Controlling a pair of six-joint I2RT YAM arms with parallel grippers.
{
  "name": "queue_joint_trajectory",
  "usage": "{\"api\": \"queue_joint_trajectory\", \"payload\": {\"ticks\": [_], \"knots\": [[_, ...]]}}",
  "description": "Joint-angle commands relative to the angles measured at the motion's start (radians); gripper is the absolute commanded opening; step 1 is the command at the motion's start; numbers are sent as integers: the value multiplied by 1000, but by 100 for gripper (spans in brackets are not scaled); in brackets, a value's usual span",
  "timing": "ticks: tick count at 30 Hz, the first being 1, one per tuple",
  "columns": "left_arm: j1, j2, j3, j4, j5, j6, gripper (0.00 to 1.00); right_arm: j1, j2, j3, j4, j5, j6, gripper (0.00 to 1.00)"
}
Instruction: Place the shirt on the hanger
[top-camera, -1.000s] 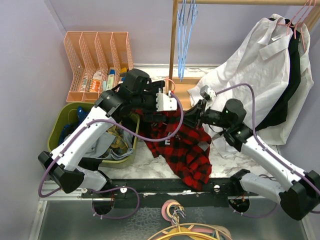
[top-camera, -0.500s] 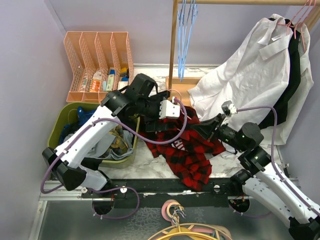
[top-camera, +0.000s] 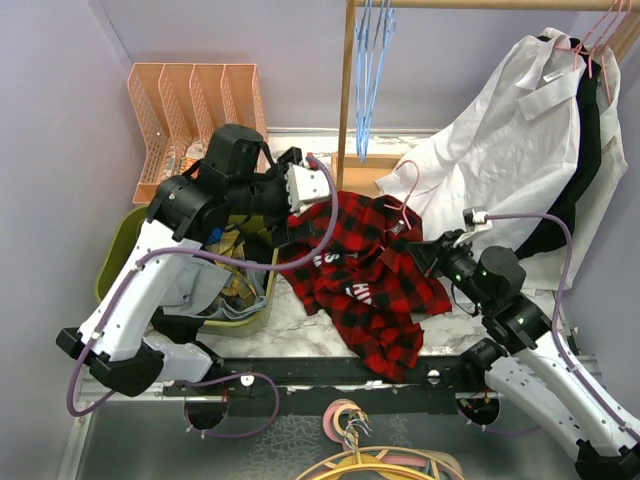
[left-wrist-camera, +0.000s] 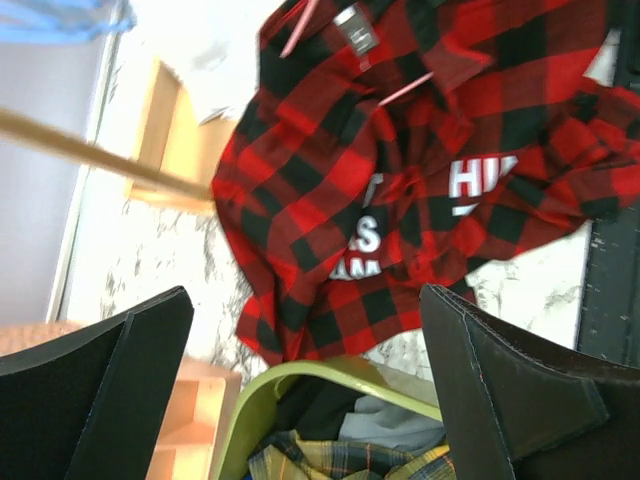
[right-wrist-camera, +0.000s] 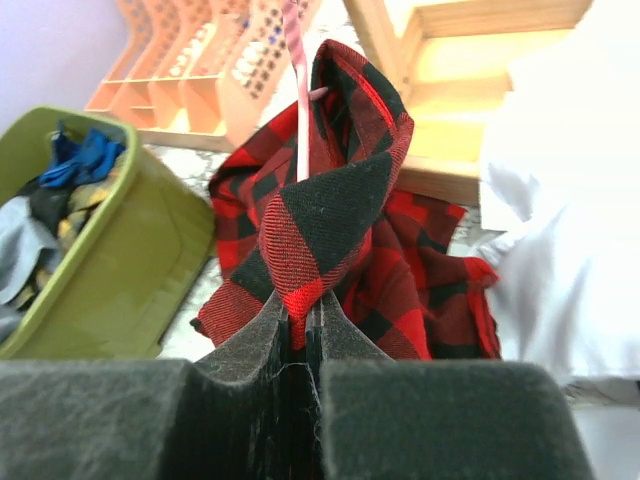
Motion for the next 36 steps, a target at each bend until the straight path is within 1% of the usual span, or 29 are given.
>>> {"api": "queue_joint_trajectory", "payload": {"ticks": [1, 4, 6, 8, 10, 12, 13, 14, 16, 18, 20, 23, 26, 28, 32, 36], "knots": [[113, 17, 8, 100, -71, -157, 99, -1, 77, 117, -18, 230, 7, 1], [203, 25, 81, 136, -83, -260, 99, -2, 203, 267, -46, 369, -82, 1], [258, 34, 140, 127, -95, -294, 99, -2, 303, 372, -19, 434, -201, 1], [319, 52, 199, 118, -106, -330, 99, -2, 434, 529, -32, 495, -289, 1], [361, 59, 239, 127, -160, -387, 99, -7, 545, 673, 31, 555, -395, 1], [375, 59, 262, 156, -281, -460, 99, -44, 617, 774, 112, 546, -463, 1], [377, 57, 276, 167, -347, -493, 99, -73, 666, 826, 107, 520, -467, 1], [378, 56, 295, 163, -405, -499, 99, -99, 701, 896, 96, 482, -467, 1], [376, 60, 327, 147, -485, -483, 99, -138, 751, 968, 83, 465, -471, 1], [372, 51, 320, 143, -548, -436, 99, -165, 772, 994, 105, 449, -481, 1], [361, 35, 279, 164, -645, -400, 99, -189, 783, 1010, 131, 448, -500, 1], [351, 16, 227, 202, -761, -391, 99, -261, 800, 1039, 138, 421, -505, 1], [350, 9, 215, 211, -816, -409, 99, -358, 787, 1024, 177, 334, -496, 1], [351, 16, 250, 215, -859, -425, 99, -390, 762, 997, 222, 302, -508, 1], [353, 29, 289, 215, -890, -420, 99, -408, 714, 954, 252, 259, -545, 1], [364, 33, 261, 220, -879, -414, 99, -411, 671, 901, 256, 245, -557, 1]]}}
